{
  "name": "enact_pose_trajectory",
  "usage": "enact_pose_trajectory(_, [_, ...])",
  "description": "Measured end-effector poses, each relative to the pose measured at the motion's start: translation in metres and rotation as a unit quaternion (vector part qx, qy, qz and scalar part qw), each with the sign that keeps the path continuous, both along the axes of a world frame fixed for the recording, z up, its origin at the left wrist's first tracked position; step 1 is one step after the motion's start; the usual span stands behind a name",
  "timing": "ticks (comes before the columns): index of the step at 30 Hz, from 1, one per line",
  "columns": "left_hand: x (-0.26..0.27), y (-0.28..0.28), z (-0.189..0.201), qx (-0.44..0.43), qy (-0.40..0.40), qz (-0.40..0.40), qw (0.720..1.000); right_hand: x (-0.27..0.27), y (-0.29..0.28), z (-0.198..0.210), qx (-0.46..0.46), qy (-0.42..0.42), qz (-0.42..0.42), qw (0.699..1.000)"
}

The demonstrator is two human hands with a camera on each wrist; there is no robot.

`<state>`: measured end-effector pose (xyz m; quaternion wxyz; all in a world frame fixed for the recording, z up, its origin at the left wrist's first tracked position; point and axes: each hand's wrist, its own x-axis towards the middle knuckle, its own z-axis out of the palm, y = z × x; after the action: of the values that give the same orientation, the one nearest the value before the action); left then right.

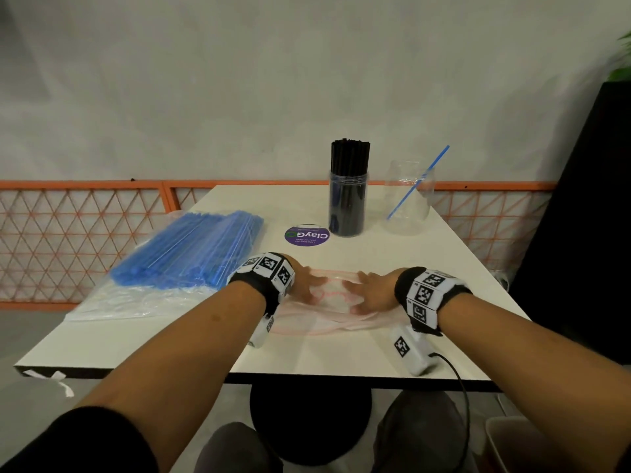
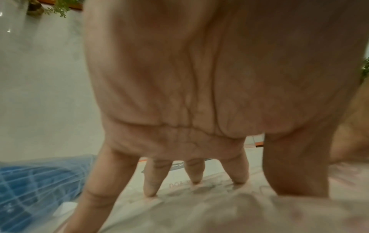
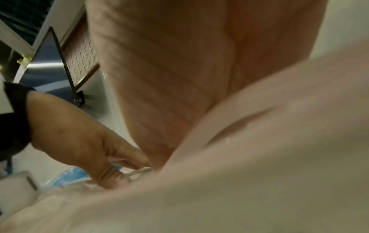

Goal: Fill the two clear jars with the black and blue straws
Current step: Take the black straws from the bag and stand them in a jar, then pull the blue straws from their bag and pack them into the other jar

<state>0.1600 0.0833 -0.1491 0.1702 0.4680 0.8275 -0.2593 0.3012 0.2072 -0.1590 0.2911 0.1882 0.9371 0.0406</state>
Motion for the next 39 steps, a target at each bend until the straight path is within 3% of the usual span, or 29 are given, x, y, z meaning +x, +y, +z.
enact_pose_trajectory(5, [0.006,0.006,-0.011,0.029,0.042,-0.007,0.999,0.015,0.014,-0.005,0.008,0.001,-0.023,1.0])
enact_pose_trajectory(11, [0.004,0.0,0.005,0.042,-0.018,0.021,0.999,0.013,0.006,0.02,0.008,-0.021,-0.019,1.0])
enact_pose_trajectory(14, [-0.004,-0.009,0.039,0.133,-0.056,0.045,0.989,0.012,0.009,0.064,-0.035,0.066,-0.011,0.997])
enact_pose_trajectory(17, [-0.019,-0.02,0.077,0.232,-0.036,0.068,0.97,0.001,0.021,0.118,-0.032,0.184,0.004,0.982])
enact_pose_trajectory(22, [-0.069,-0.047,0.092,0.364,0.006,0.235,0.901,-0.039,0.047,0.147,0.025,0.332,-0.049,0.942])
enact_pose_trajectory(27, [-0.112,-0.081,0.076,0.341,0.04,0.331,0.879,-0.065,0.092,0.12,0.058,0.388,-0.144,0.908])
enact_pose_trajectory(33, [-0.125,-0.097,0.048,0.257,0.032,0.301,0.918,-0.082,0.134,0.09,0.082,0.411,-0.21,0.884])
enact_pose_trajectory(36, [-0.131,-0.098,0.035,0.186,-0.034,0.37,0.91,-0.085,0.148,0.077,0.125,0.402,-0.195,0.886])
enact_pose_trajectory(39, [-0.131,-0.092,0.021,0.172,-0.031,0.377,0.91,-0.087,0.154,0.075,0.119,0.459,-0.198,0.858])
